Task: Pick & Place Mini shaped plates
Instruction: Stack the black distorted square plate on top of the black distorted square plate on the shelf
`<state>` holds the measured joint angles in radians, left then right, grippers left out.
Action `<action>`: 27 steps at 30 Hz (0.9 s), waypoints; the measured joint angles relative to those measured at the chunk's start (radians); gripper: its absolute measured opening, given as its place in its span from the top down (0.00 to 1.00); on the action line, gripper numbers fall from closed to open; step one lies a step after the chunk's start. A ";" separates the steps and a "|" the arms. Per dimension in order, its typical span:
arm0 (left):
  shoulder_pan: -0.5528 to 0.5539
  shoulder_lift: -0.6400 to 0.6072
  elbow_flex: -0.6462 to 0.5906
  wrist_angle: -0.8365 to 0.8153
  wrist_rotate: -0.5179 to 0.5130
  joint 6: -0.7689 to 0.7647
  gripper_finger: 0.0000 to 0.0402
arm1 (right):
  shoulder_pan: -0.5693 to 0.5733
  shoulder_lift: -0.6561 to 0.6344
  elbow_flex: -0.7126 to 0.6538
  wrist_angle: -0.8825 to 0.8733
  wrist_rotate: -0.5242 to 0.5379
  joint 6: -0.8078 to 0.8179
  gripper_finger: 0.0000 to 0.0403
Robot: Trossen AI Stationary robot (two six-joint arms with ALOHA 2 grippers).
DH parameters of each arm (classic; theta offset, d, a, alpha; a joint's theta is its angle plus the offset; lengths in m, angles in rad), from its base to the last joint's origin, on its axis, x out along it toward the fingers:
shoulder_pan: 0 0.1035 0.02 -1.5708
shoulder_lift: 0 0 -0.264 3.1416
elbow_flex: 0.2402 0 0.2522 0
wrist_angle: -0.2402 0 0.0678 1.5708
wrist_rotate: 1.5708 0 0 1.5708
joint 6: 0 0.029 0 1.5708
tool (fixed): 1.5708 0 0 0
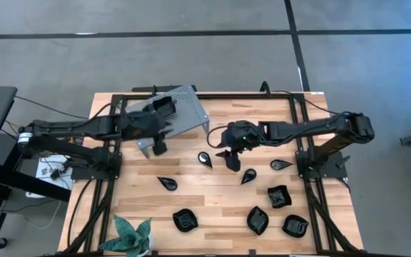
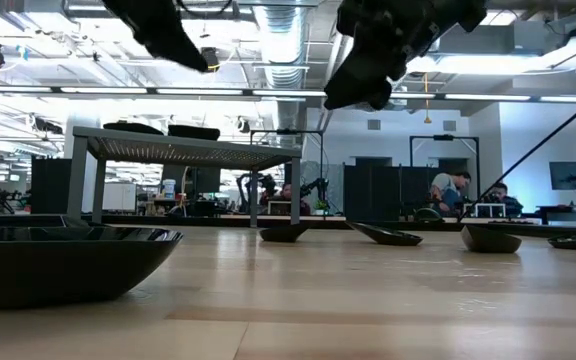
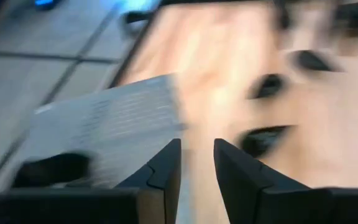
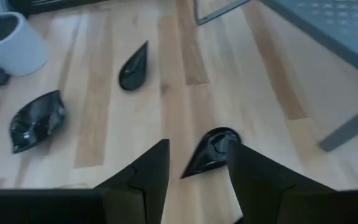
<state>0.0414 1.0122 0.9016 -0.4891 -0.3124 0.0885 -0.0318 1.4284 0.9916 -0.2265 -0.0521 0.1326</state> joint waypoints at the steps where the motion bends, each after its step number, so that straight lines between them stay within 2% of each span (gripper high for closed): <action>1: -0.023 -0.005 0.000 0.000 0.032 0.000 0.76 | 0.008 0.000 0.000 0.004 0.000 0.000 0.62; 4: -0.083 -0.009 0.000 0.002 0.086 0.000 0.76 | 0.029 0.000 0.000 0.029 0.000 0.000 0.62; 10: -0.160 -0.003 0.000 0.004 0.089 0.017 0.76 | 0.056 0.000 0.000 0.083 -0.001 -0.004 0.62; 15: -0.169 -0.003 0.000 0.004 0.089 0.018 0.76 | 0.060 0.000 0.000 0.109 0.000 0.131 0.62; 21: -0.169 -0.003 0.000 0.004 0.089 0.019 0.76 | 0.128 -0.002 0.000 0.056 -0.001 0.183 0.62; 27: -0.169 -0.003 0.000 0.004 0.089 0.019 0.76 | 0.234 0.072 0.000 -0.115 0.031 0.184 0.62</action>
<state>-0.1272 1.0088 0.9016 -0.4853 -0.2237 0.1074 0.2022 1.5004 0.9913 -0.3416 -0.0215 0.3164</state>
